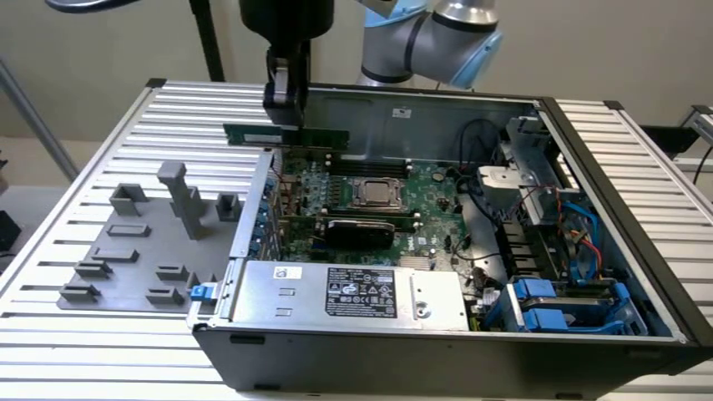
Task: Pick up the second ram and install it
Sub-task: 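Pick up the second ram and move it above second insertion slot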
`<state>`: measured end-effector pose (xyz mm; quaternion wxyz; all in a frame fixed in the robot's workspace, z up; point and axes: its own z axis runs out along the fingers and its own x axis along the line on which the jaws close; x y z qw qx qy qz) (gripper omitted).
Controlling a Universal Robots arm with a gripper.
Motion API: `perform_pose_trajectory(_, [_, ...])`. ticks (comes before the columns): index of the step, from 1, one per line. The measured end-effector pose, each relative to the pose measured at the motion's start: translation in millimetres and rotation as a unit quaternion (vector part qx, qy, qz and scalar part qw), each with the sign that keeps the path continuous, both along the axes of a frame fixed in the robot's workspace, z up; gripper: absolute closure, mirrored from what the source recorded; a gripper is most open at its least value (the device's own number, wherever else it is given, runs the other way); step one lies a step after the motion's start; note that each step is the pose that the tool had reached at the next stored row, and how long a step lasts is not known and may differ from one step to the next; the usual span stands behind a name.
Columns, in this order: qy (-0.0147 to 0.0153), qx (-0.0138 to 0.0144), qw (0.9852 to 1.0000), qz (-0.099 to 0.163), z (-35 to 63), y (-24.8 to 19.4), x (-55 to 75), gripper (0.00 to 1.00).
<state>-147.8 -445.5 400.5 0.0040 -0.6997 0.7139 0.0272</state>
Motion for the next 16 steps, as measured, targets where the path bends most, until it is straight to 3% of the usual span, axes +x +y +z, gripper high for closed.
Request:
perform_pose_trajectory(9, [0.0001, 0.0028, 1.0000, 0.000, -0.1, 4.6, 39.5, 0.86])
perform_pose_trajectory(16, [0.0001, 0.0029, 1.0000, 0.000, -2.9, 15.6, 61.0, 0.86])
